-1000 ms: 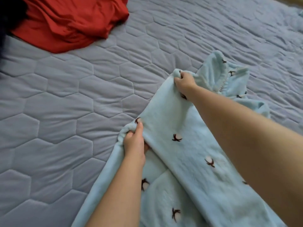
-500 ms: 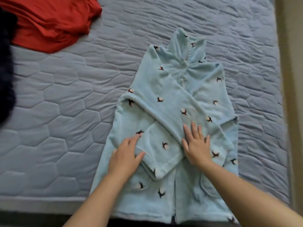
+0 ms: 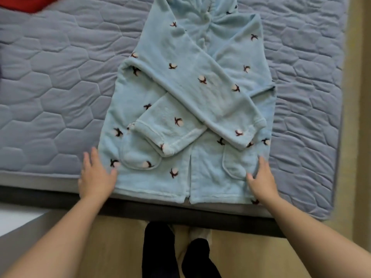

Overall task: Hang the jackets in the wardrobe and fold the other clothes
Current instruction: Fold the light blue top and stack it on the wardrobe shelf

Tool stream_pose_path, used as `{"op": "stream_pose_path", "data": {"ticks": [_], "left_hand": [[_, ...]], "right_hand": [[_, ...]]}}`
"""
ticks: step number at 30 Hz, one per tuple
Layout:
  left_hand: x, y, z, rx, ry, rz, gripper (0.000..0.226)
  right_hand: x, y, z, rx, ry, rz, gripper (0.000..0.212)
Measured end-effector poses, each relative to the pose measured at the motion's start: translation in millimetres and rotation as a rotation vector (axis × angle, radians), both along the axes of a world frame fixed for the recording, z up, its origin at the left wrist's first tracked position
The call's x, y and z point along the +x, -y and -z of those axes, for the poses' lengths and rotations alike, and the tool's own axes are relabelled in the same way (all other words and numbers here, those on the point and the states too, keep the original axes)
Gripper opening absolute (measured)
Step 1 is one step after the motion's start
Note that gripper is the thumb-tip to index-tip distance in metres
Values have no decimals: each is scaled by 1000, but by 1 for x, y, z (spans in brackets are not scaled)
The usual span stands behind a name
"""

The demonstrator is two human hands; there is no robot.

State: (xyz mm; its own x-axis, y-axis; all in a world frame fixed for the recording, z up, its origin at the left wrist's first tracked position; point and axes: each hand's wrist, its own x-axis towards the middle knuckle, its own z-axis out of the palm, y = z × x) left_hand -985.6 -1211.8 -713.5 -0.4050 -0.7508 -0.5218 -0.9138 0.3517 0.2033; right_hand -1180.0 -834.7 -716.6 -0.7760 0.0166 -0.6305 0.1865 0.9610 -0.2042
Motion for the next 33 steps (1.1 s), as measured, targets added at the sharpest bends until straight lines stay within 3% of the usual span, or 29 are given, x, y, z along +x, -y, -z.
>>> {"op": "stream_pose_path", "data": {"ticks": [2,4,8,12,15,17,19,33], "left_hand": [[24,3,-4,70,20,-132,75],[38,9,-7,94,18,-118,55],[45,20,-10,321,-79,-257,26],[49,11,-13,684,-389,-785,33],[58,-4,-16,732,-531,-930,36],[67,-8,-19,649,-609,-991,36],[80,-11,-21,597,-661,-1005,34],[253,-99,-146,557,-651,-1106,40]], "right_hand": [[9,-16,-6,-3,82,158,69],[13,-24,-12,-29,114,341,61],[20,-36,-15,-193,215,739,44],[51,-42,-21,-527,241,1155,34],[71,-45,-29,-698,114,1367,22],[80,-47,-35,-730,12,1415,15],[90,-53,-38,-731,-44,1409,24],[262,-147,-152,-722,36,1312,23]]}}
